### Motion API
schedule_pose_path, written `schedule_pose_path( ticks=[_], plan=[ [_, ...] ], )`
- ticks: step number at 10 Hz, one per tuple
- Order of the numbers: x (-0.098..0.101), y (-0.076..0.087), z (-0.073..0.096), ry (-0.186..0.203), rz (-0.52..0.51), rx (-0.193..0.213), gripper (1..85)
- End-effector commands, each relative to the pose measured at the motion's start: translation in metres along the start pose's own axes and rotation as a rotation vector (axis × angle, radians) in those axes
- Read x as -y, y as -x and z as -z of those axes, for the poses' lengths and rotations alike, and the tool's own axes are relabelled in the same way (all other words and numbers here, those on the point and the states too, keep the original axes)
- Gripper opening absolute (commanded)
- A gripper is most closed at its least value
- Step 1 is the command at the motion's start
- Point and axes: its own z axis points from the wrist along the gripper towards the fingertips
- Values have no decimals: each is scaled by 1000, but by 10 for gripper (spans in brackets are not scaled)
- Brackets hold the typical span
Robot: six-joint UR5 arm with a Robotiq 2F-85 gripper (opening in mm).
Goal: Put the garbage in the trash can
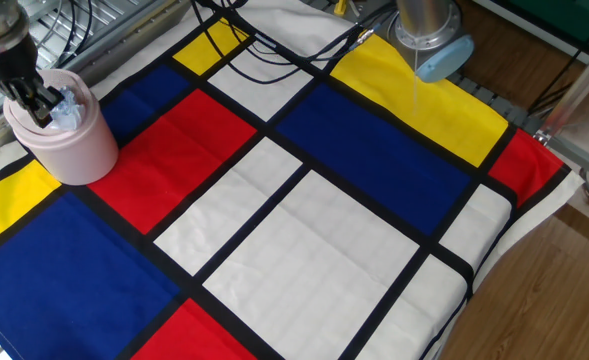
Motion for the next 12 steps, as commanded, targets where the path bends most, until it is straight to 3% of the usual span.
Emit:
schedule_pose_path(
  ticks=[1, 4, 8, 12],
  plan=[
    [1, 5, -11, 4, 7, 21, 10],
    [10, -5, -20, -4, -1, 23, 10],
    [15, -21, -8, -26, -23, -4, 10],
    [12, -17, 0, -33, -17, -19, 10]
  ],
)
